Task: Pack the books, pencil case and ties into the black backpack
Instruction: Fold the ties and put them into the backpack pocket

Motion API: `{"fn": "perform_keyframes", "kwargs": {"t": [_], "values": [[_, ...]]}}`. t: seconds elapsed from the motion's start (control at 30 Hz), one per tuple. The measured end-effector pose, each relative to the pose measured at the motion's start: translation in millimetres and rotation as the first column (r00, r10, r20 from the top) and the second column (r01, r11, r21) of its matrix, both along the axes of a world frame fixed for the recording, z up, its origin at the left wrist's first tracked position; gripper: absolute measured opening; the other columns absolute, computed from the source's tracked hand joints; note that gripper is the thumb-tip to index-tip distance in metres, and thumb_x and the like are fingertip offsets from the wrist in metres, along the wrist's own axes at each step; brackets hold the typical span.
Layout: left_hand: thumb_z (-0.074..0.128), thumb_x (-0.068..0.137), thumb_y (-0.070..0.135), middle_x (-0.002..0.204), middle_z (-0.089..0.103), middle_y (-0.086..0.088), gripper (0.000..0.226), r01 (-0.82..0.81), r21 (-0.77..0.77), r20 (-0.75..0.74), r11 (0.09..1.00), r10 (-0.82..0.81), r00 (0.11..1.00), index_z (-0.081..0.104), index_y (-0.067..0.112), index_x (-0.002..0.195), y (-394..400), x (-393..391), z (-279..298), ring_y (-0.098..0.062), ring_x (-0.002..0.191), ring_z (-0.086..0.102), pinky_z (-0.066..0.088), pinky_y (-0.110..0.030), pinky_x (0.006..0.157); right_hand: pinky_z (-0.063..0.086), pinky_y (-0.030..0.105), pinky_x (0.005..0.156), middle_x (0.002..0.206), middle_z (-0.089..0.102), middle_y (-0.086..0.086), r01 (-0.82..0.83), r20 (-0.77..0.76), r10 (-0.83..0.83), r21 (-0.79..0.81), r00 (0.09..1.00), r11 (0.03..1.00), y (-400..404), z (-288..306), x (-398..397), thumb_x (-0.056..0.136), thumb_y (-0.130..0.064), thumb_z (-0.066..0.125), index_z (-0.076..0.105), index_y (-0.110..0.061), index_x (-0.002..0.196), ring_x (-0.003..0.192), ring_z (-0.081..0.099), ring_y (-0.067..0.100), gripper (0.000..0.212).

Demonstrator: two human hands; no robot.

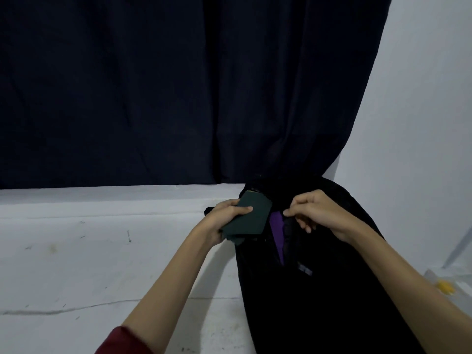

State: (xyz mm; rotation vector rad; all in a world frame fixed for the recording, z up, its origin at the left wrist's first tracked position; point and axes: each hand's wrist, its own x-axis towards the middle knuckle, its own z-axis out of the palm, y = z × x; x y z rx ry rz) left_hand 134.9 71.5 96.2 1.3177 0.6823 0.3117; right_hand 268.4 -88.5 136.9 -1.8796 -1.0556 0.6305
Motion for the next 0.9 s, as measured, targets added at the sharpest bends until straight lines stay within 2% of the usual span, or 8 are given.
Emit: {"fn": "perform_keyframes", "kwargs": {"t": [0.1, 0.27, 0.47, 0.63, 0.7, 0.77, 0.83, 0.9], "values": [[0.067, 0.087, 0.013, 0.092, 0.07, -0.009, 0.036, -0.026, -0.015, -0.012, 1.0, 0.026, 1.0, 0.06, 0.006, 0.121, 3.0, 16.2, -2.7, -0.017, 0.075, 0.068, 0.054, -0.026, 0.057, 0.032, 0.018, 0.042, 0.046, 0.051, 0.003, -0.042, 0.018, 0.042, -0.014, 0.999, 0.999, 4.6, 3.8, 2.8, 0.082, -0.01, 0.067, 0.059, -0.01, 0.055, 0.039, 0.043, 0.012, 0.028], [0.068, 0.084, 0.005, 0.098, 0.068, -0.009, 0.037, -0.127, -0.081, 0.058, 0.989, 0.132, 0.99, 0.057, 0.013, 0.118, 2.4, 31.2, -10.0, -0.019, 0.079, 0.066, 0.055, -0.024, 0.055, 0.037, 0.017, 0.042, 0.046, 0.051, 0.005, -0.087, 0.017, 0.087, -0.005, 0.996, 0.996, 11.9, 6.6, 3.6, 0.081, -0.008, 0.067, 0.061, -0.004, 0.06, 0.042, 0.044, 0.013, 0.023], [0.068, 0.08, -0.003, 0.1, 0.064, -0.011, 0.05, -0.212, 0.011, 0.104, 0.977, 0.21, 0.972, 0.055, 0.017, 0.123, 1.5, 53.5, -12.1, -0.022, 0.08, 0.062, 0.053, -0.029, 0.062, 0.039, 0.019, 0.045, 0.046, 0.051, 0.004, -0.112, 0.06, 0.112, -0.007, 0.992, 0.994, 16.3, 4.9, 2.8, 0.081, -0.009, 0.067, 0.061, -0.001, 0.062, 0.045, 0.046, 0.013, 0.022], [0.066, 0.083, -0.002, 0.086, 0.064, -0.011, 0.048, -0.113, 0.14, 0.133, 0.984, 0.094, 0.987, 0.049, 0.026, 0.118, 4.9, 47.6, -18.5, -0.017, 0.062, 0.061, 0.05, -0.023, 0.05, 0.04, 0.018, 0.045, 0.044, 0.051, 0.002, -0.116, 0.074, 0.119, -0.045, 0.99, 0.992, 16.0, 9.8, 8.1, 0.081, -0.01, 0.067, 0.061, -0.005, 0.059, 0.045, 0.046, 0.014, 0.024], [0.064, 0.084, -0.003, 0.091, 0.066, -0.014, 0.052, -0.037, 0.171, 0.152, 0.985, 0.01, 0.988, 0.049, 0.03, 0.121, 9.5, 41.2, -21.6, -0.02, 0.069, 0.064, 0.053, -0.024, 0.055, 0.04, 0.018, 0.045, 0.044, 0.051, 0.002, -0.112, 0.074, 0.115, -0.049, 0.991, 0.993, 15.5, 10.0, 8.8, 0.081, -0.01, 0.067, 0.061, -0.007, 0.058, 0.045, 0.046, 0.014, 0.024], [0.063, 0.086, -0.002, 0.103, 0.069, -0.007, 0.048, 0.031, 0.169, 0.146, 0.985, -0.056, 0.988, 0.058, 0.029, 0.122, 14.4, 35.2, -21.1, -0.017, 0.083, 0.067, 0.054, -0.022, 0.065, 0.039, 0.017, 0.044, 0.043, 0.051, 0.002, -0.106, 0.073, 0.109, -0.047, 0.991, 0.993, 15.9, 10.3, 8.7, 0.081, -0.009, 0.067, 0.062, -0.004, 0.06, 0.044, 0.046, 0.014, 0.022], [0.06, 0.088, 0.0, 0.111, 0.068, -0.001, 0.039, 0.068, 0.129, 0.121, 0.989, -0.084, 0.989, 0.065, 0.024, 0.118, 17.8, 31.2, -18.0, -0.01, 0.09, 0.067, 0.053, -0.017, 0.068, 0.039, 0.017, 0.044, 0.044, 0.052, 0.002, -0.103, 0.087, 0.107, -0.05, 0.99, 0.993, 17.0, 11.7, 7.6, 0.08, -0.009, 0.067, 0.063, 0.001, 0.063, 0.044, 0.046, 0.014, 0.02], [0.058, 0.09, 0.0, 0.114, 0.068, -0.003, 0.033, 0.086, 0.065, 0.122, 0.994, -0.093, 0.988, 0.066, 0.019, 0.116, 22.6, 28.3, -15.5, -0.012, 0.092, 0.067, 0.053, -0.017, 0.069, 0.039, 0.017, 0.043, 0.044, 0.052, 0.002, -0.1, 0.116, 0.107, -0.059, 0.988, 0.993, 17.9, 14.3, 5.8, 0.08, -0.009, 0.068, 0.064, 0.002, 0.064, 0.044, 0.047, 0.014, 0.02]]}}
